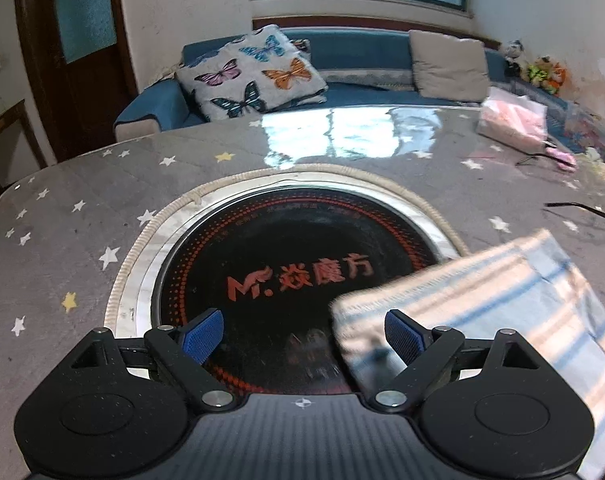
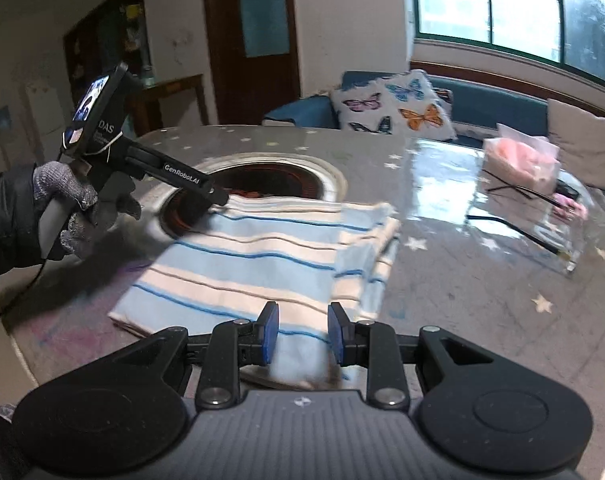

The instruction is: Fold clothes

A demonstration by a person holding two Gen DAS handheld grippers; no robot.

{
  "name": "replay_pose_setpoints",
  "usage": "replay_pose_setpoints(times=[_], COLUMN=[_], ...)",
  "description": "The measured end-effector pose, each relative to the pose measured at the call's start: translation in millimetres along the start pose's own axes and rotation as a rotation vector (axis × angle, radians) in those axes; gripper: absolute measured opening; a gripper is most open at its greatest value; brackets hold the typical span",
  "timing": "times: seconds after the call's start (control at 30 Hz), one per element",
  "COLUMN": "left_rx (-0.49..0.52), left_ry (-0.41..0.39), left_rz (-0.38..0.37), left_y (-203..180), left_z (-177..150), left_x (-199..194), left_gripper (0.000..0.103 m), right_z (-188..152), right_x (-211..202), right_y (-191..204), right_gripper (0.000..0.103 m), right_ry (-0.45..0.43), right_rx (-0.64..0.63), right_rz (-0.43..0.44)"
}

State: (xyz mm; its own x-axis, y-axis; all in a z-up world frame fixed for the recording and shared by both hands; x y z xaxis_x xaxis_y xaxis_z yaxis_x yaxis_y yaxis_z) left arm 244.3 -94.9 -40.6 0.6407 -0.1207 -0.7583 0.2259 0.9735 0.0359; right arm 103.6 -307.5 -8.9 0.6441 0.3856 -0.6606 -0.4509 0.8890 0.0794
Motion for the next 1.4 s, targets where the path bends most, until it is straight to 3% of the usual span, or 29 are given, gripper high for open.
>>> replay_pose_setpoints(times=[0.17,0.33,0.43,0.53,0.73,0.9,1.03,1.1,1.3,1.4], left_rx=[0.060,0.093,0.123,0.151,0.097,0.045,0.050,0.036,-0.015,-0.030], left_ry=[0.000,0.021,0.036,0.061,0.045,0.028,0.048,0.060,0.073,0.074], left_rz=[-0.043,-0.096,-0.098,-0.073,-0.092,-0.115,-0.114,-0.114,-0.142,-0.143], left_y=[-15.8,-32.9,-40.7,-41.3,-36.7,-39.6,-41.6,-38.6,-35.7,-34.3], left_z=[-26.4,-59.5,-77.4,-92.8,-78.8,-62.9,-62.1,-62.0,-56.3,-54.2], left_x=[-29.6,-51.3,-56.4,-52.4,-53.8,-50.5,-41.8,-38.1,-33.4,-32.4], left_gripper=[0.090,0.091,0.092,0.092,0.090,0.084,0.072,0.072,0.070,0.070], right_z=[-17.4,-7.0,-2.5,-12.7,6.6,30.8,28.6,22.7,42.1,41.1], right_x=[14.5,3.8,4.0,16.9,7.9,26.9,53.5,58.8,56.4,76.8], right_y=[1.1,6.8,11.7,8.2,-2.4,-16.0,-28.0,-32.8,-37.7,-45.5], right_gripper=[0.026,0.026,0.026,0.026,0.026,0.026,0.023,0.018,0.018,0.015], right_ry=[0.071,0.030,0.013,0.066,-0.002,-0.045,0.007,0.018,-0.037,0.001], right_rx=[-0.022,-0.022,-0.023,-0.011,0.040,0.103,0.144,0.164,0.192,0.207], right_rz=[0.008,0.024,0.044,0.033,0.032,0.010,-0.008,-0.012,-0.021,-0.048])
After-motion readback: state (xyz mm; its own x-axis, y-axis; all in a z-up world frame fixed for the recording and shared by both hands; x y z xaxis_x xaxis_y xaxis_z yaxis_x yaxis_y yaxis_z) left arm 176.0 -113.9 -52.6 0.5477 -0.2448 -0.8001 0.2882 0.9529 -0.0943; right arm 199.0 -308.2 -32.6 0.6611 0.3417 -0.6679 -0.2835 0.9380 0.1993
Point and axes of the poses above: each gripper's, at about its wrist camera, not at the fingertips, and x roughly the way its jaws point, y to its left, z to its top, the point moved 9 cm from there along x, roughly the way its jaws point, and after that the axes turned 4 degrees about y, right-handed, at the moved point
